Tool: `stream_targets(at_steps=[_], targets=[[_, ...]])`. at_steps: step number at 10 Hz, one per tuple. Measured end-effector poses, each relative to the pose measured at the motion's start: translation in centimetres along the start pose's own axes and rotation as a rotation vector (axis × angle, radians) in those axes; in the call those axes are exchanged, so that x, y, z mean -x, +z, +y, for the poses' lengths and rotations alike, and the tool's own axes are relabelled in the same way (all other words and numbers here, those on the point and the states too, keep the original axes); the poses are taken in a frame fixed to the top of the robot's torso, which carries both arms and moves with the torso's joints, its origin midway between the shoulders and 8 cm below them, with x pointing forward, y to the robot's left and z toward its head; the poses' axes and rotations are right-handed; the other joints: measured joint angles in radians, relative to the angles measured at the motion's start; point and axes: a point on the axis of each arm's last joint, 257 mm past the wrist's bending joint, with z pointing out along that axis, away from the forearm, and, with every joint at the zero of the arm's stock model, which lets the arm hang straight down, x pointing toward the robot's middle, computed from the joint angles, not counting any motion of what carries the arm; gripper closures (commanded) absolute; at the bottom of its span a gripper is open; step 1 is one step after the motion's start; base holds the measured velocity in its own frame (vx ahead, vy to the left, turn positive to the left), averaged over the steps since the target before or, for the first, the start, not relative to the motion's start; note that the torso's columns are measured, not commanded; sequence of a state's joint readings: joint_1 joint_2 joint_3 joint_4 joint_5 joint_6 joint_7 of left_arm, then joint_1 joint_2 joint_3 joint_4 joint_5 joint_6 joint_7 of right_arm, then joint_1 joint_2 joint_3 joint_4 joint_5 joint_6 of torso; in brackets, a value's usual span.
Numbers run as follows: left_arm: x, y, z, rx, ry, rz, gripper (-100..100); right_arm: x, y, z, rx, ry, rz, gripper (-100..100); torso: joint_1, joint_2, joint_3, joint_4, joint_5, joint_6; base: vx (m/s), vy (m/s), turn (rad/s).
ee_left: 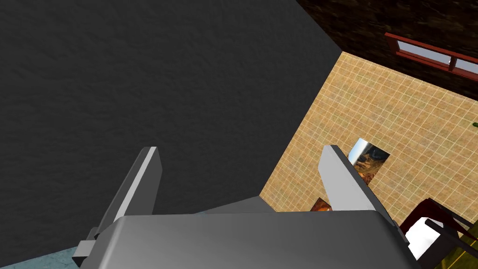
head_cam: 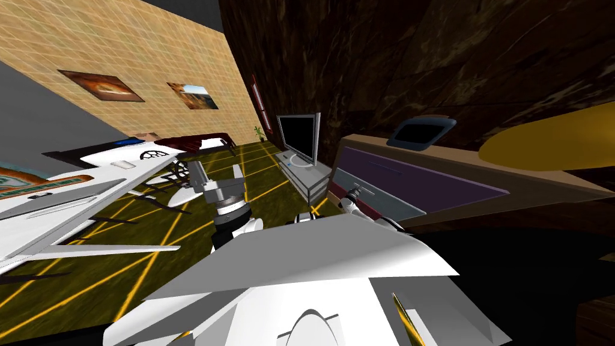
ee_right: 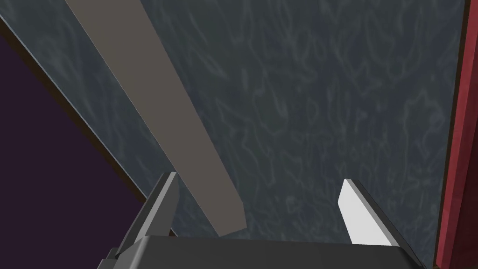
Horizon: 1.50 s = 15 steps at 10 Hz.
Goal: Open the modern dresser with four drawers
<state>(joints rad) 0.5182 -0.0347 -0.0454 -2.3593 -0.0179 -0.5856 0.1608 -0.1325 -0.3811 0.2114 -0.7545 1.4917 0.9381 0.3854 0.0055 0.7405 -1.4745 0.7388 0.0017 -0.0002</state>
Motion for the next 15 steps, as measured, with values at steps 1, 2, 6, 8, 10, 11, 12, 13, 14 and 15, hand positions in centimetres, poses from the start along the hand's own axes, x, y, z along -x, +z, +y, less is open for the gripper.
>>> stream_targets(at_steps=[1,2,6,8,10,11,12,13,14,15], targets=[[0.0,0.0,0.0,0.0,0.0,0.0,0,1.9,-1.9,1.5,0.02,0.0,-0.033,-100,-0.007,-0.003,-0.002,-0.001,-0.002,0.001,0.057,-0.076,-0.308],[0.0,0.0,0.0,0.0,0.0,0.0,0,2.9,-2.6,2.1,0.026,-0.009,-0.051,-100,-0.008,-0.004,-0.003,-0.001,-0.002,0.0,0.078,-0.16,-0.423],[0.0,0.0,0.0,0.0,0.0,0.0,0,10.9,-9.8,5.8,0.081,-0.023,-0.196,-100,-0.005,-0.004,-0.002,-0.001,-0.001,-0.001,0.114,-0.126,-0.336],[0.0,0.0,0.0,0.0,0.0,0.0,0,14.3,-13.3,7.4,0.099,-0.025,-0.257,-100,-0.007,-0.003,-0.002,-0.001,-0.002,0.001,0.109,-0.097,-0.31],[0.0,0.0,0.0,0.0,0.0,0.0,0,15.9,-15.2,8.2,0.112,-0.014,-0.275,-100,-0.003,0.001,0.0,0.0,-0.001,0.0,0.027,-0.019,0.009],[0.0,0.0,0.0,0.0,0.0,0.0,0,16.2,-15.4,8.0,0.113,-0.013,-0.277,-100,-0.002,0.002,0.001,0.001,-0.001,0.0,0.063,-0.056,-0.304],[0.0,0.0,0.0,0.0,0.0,0.0,0,17.2,-17.4,8.6,0.122,-0.01,-0.307,-100,-0.007,-0.002,-0.001,-0.001,-0.002,0.001,0.082,-0.068,-0.241],[0.0,0.0,0.0,0.0,0.0,0.0,0,18.6,-18.5,8.7,0.123,0.001,-0.322,-100,-0.008,-0.005,-0.003,-0.001,-0.002,0.0,0.044,-0.036,-0.064],[0.0,0.0,0.0,0.0,0.0,0.0,0,19.4,-18.9,8.4,0.124,0.006,-0.327,-100,-0.005,-0.003,-0.002,-0.001,-0.002,0.0,0.094,-0.077,-0.347],[0.0,0.0,0.0,0.0,0.0,0.0,0,20.7,-21.0,9.0,0.133,0.009,-0.354,-100,-0.007,-0.004,-0.003,-0.001,-0.002,0.001,0.097,-0.067,-0.26]])
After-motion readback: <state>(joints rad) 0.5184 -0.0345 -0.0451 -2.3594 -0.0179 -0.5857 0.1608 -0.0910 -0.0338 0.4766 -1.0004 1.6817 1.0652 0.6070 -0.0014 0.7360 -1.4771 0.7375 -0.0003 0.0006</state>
